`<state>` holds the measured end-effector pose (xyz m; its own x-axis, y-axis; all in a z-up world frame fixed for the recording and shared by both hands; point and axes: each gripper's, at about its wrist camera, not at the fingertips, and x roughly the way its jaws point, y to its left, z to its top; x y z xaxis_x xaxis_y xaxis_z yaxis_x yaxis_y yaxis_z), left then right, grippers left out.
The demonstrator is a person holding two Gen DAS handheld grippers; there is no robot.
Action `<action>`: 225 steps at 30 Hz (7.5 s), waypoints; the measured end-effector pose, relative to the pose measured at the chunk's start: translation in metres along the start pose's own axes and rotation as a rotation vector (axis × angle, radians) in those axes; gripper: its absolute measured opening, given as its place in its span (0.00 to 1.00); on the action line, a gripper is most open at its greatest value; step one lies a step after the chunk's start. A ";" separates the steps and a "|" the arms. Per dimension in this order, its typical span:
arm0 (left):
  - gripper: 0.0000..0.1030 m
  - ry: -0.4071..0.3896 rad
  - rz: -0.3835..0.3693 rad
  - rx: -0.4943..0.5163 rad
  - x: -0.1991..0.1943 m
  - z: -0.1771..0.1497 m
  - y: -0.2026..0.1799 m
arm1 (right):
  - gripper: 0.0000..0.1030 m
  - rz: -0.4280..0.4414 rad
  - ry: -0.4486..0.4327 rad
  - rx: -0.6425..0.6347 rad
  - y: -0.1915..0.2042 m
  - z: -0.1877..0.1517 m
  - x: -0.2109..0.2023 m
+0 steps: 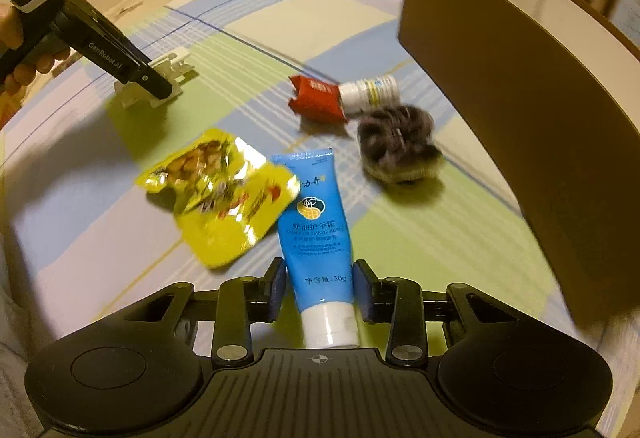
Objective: Organize objects
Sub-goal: 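Grasp the blue hand-cream tube with the right gripper while the left gripper holds the clip, then lift the clip and tube and carry both over the brown box, then lower the clip and tube into the box and open both grippers, then move both tools back over the remaining items on the table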
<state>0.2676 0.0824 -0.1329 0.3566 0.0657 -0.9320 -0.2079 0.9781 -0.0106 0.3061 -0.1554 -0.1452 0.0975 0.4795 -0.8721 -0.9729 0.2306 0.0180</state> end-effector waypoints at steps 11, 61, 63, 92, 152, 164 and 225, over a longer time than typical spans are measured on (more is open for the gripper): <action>0.34 0.006 -0.029 0.044 -0.004 -0.008 -0.016 | 0.32 -0.221 -0.029 0.405 0.008 -0.053 -0.035; 0.35 -0.003 -0.041 0.090 -0.001 -0.004 -0.029 | 0.32 -0.251 -0.046 0.564 -0.007 -0.026 -0.020; 0.35 -0.003 -0.042 0.098 -0.001 -0.005 -0.030 | 0.32 -0.234 -0.049 0.582 -0.008 -0.028 -0.022; 0.35 -0.200 -0.182 0.171 -0.071 0.046 -0.074 | 0.32 -0.209 -0.254 0.557 -0.006 0.009 -0.107; 0.35 -0.224 -0.117 0.426 0.039 0.297 -0.234 | 0.32 -0.326 -0.171 0.413 -0.234 0.097 -0.060; 0.35 -0.149 -0.127 0.371 0.087 0.320 -0.239 | 0.32 -0.311 -0.121 0.441 -0.260 0.100 -0.036; 0.97 -0.334 -0.239 0.132 -0.094 0.168 -0.115 | 0.76 -0.292 -0.422 0.792 -0.120 0.030 -0.165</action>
<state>0.4108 -0.0032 0.0164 0.6604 -0.1263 -0.7402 0.0266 0.9891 -0.1450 0.4136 -0.2364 0.0109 0.5334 0.5434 -0.6482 -0.4878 0.8237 0.2892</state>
